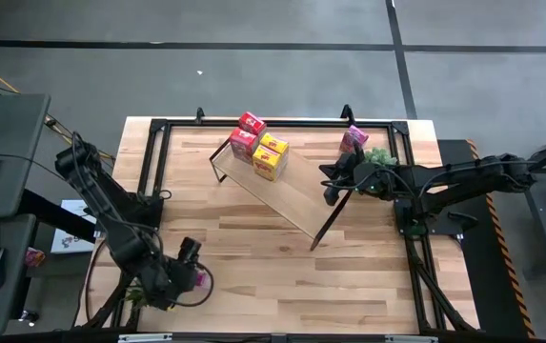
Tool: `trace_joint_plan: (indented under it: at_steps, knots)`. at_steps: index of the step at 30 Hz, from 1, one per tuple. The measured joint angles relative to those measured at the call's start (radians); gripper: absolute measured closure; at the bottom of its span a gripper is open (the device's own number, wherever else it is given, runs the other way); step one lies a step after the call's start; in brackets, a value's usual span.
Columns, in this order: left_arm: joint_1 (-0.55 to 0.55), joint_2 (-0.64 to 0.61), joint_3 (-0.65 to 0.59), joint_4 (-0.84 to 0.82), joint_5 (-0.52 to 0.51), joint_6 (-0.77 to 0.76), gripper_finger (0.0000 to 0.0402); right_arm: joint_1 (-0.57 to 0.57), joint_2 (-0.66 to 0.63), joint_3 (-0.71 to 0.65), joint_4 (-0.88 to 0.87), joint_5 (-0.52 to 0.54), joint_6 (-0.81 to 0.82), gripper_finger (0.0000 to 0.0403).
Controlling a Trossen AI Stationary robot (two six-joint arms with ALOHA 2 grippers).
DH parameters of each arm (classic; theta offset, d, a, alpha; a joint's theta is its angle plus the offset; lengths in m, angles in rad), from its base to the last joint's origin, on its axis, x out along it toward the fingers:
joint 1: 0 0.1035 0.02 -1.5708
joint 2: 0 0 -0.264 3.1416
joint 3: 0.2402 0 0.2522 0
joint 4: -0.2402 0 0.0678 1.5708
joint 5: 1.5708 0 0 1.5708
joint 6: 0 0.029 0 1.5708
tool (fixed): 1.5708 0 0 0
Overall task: Stack cereal on shelf
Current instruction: Put the bottom purple cereal box on the shelf
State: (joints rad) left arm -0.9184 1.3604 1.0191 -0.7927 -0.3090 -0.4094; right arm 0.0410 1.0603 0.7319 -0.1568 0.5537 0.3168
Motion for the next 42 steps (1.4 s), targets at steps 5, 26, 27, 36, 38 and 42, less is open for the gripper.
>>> trace_joint_plan:
  at_steps: [5, 26, 27, 36, 38, 42]
  knots:
    - [0.001, 0.002, 0.000, -0.019, 0.000, -0.014, 0.0135, 0.000, 0.008, 0.000, -0.005, 0.000, 0.000, 0.0402]
    - [0.076, 0.028, -0.043, -0.034, 0.141, -0.051, 0.0135, -0.001, 0.085, 0.000, -0.008, 0.013, -0.002, 0.0402]
    - [0.079, 0.037, -0.043, -0.030, 0.152, -0.051, 0.0135, -0.001, 0.085, 0.000, -0.011, 0.013, -0.002, 0.0402]
    - [0.099, 0.140, -0.044, -0.026, 0.221, -0.033, 0.0159, -0.001, 0.085, 0.000, -0.013, 0.013, -0.002, 0.0402]
    - [0.104, 0.146, -0.044, -0.027, 0.222, -0.031, 0.0180, -0.001, 0.085, 0.000, -0.013, 0.013, -0.001, 0.0402]
    - [0.120, 0.145, -0.036, -0.036, 0.255, -0.019, 0.0235, -0.001, 0.085, 0.000, -0.013, 0.013, 0.000, 0.0402]
